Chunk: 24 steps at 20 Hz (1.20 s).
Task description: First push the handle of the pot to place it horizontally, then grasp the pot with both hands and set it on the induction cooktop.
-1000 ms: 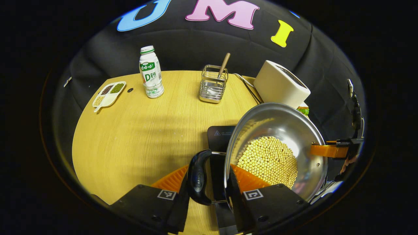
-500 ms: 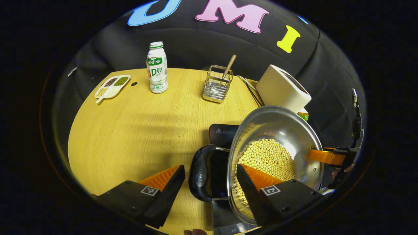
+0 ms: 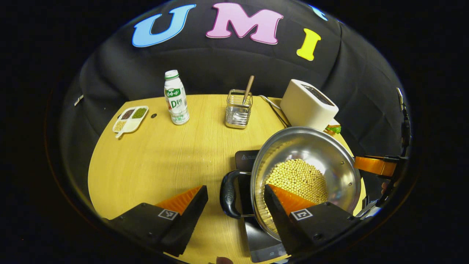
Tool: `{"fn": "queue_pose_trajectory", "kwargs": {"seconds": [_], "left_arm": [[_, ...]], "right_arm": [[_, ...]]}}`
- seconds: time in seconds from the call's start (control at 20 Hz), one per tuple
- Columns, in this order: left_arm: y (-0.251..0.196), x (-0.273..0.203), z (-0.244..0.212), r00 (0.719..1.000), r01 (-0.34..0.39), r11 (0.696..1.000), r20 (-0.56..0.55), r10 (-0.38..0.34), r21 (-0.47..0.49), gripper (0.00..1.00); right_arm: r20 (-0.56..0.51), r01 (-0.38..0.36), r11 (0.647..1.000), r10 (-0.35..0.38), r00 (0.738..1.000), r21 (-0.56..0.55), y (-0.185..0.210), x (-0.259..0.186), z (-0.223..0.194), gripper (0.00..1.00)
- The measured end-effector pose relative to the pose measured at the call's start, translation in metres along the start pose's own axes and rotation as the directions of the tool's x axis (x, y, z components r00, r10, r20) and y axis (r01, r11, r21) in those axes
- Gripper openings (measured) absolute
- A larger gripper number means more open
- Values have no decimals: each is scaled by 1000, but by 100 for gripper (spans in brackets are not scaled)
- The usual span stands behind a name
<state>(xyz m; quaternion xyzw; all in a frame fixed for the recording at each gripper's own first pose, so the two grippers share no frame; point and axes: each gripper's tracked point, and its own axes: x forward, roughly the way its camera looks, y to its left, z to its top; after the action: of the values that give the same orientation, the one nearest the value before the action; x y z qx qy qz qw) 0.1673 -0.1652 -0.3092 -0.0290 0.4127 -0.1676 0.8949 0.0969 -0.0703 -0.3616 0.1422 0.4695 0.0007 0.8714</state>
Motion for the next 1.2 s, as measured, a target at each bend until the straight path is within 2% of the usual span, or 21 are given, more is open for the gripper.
{"fn": "queue_pose_trajectory", "kwargs": {"seconds": [0.2,0.4,0.5,0.65,0.8,1.0,1.1,1.2], "left_arm": [[-4,-37,18,992,6,998,128,-15,68,96],[-1,-78,33,973,-3,997,229,-14,74,96],[3,-100,48,957,-13,998,291,-7,66,96],[7,-137,72,921,-34,997,388,6,66,96],[4,-175,91,880,-42,996,476,2,74,95],[6,-225,112,812,-65,995,583,8,77,95],[9,-245,118,783,-83,993,621,13,85,95],[6,-264,122,753,-80,993,658,5,84,95]], "right_arm": [[128,26,999,-23,992,-22,3,-38,18,99],[221,27,1000,-25,975,-9,14,-75,34,99],[288,36,999,-29,957,-20,20,-97,53,99],[417,38,999,-22,909,-28,36,-137,91,99],[559,33,998,-1,829,-48,53,-185,126,99],[652,11,998,34,758,-64,76,-236,141,99],[697,23,996,41,716,-82,84,-259,146,98],[726,53,993,42,686,-107,88,-275,145,98]]}}
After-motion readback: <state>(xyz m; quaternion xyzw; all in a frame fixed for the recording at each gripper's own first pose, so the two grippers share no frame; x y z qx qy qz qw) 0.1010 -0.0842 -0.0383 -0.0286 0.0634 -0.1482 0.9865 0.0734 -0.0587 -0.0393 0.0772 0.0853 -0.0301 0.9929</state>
